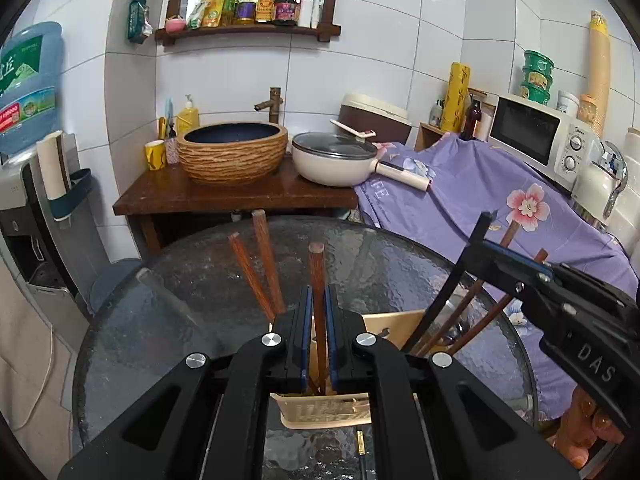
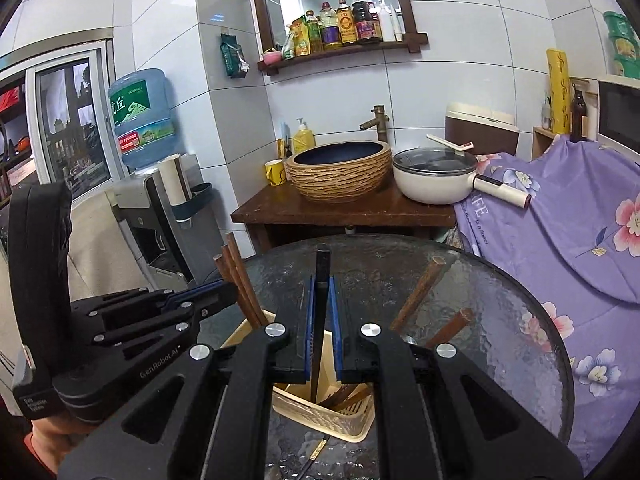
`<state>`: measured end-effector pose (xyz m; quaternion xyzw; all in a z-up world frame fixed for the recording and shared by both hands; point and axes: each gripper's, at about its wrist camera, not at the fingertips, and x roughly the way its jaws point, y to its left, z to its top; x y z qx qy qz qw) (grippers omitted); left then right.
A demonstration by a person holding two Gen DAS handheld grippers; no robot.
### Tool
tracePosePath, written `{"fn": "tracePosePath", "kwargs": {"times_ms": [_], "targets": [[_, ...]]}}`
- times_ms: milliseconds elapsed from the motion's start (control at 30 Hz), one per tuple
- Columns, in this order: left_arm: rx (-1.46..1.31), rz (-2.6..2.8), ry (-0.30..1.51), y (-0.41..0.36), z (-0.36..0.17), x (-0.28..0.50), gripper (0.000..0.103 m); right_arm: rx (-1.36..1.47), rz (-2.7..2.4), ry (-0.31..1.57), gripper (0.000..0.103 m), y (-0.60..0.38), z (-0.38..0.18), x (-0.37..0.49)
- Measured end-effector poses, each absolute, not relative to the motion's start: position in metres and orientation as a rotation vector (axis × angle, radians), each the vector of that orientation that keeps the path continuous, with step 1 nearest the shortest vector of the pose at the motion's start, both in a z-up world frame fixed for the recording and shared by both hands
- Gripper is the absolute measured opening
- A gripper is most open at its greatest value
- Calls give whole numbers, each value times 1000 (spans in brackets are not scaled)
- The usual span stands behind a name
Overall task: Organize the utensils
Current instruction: 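Lower the chopsticks into the holder and open both tools, then move both tools down to the metal spoon and black chopstick on the table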
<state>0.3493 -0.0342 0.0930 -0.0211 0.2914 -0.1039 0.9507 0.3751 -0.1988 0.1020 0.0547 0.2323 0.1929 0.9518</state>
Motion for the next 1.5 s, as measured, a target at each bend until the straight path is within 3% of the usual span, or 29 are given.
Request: {"fn": "tracePosePath", "kwargs": {"times_ms": [167, 200, 233, 267, 400, 500, 600, 800, 1033, 1267, 1367, 1500], "targets": [[-58, -224, 589, -34, 92, 348, 7, 111, 384, 465, 10, -201, 103, 372], [-57, -228, 586, -34, 93, 346, 7, 110, 380, 456, 20, -202, 103, 370], [-54, -234, 581, -34, 93, 343, 7, 111, 373, 439, 38, -205, 104, 366], [-50, -241, 574, -34, 95, 339, 11, 114, 368, 423, 49, -207, 106, 362], [-41, -246, 527, -31, 99, 318, 52, 61, 343, 377, 49, -208, 110, 343], [-31, -230, 495, -28, 98, 297, 66, -3, 328, 336, 51, -204, 113, 322], [-23, -232, 498, -23, 92, 279, 79, -35, 312, 310, 64, -203, 110, 298], [3, -158, 542, -10, 56, 247, 81, -76, 324, 377, 76, -196, 70, 264], [-44, -123, 722, 3, -17, 225, 79, -55, 281, 529, 77, -197, -8, 244], [-110, -177, 883, -5, -69, 225, 69, 52, 222, 665, 77, -221, -65, 231], [-128, -203, 917, -13, -77, 230, 62, 58, 217, 671, 77, -227, -69, 224], [-94, -216, 922, -28, -80, 232, 60, 62, 217, 664, 77, -231, -66, 221]]}}
